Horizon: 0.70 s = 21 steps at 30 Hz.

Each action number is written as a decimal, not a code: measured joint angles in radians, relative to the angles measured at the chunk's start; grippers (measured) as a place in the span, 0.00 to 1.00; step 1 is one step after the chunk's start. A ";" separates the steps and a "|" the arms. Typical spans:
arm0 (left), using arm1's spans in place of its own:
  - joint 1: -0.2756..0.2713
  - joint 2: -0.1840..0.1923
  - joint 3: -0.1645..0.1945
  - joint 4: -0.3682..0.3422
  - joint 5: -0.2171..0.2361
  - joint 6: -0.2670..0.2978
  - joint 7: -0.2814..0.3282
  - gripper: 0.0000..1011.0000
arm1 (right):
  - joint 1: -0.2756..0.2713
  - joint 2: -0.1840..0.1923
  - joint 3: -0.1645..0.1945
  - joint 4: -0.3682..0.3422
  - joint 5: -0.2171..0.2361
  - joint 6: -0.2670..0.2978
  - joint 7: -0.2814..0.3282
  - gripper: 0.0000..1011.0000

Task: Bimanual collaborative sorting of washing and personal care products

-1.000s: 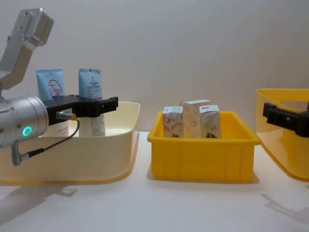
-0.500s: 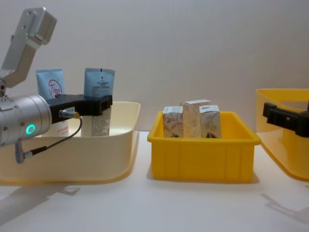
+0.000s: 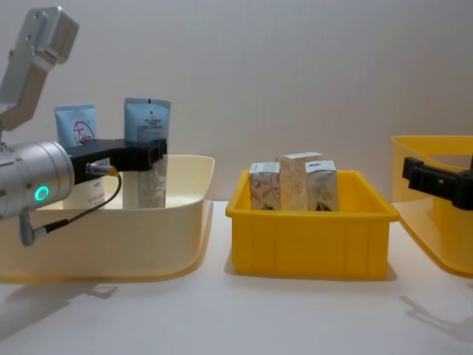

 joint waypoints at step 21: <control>-0.030 0.023 -0.059 -0.008 -0.099 -0.101 -0.176 0.24 | 0.000 0.000 0.000 0.000 0.000 0.000 0.000 0.99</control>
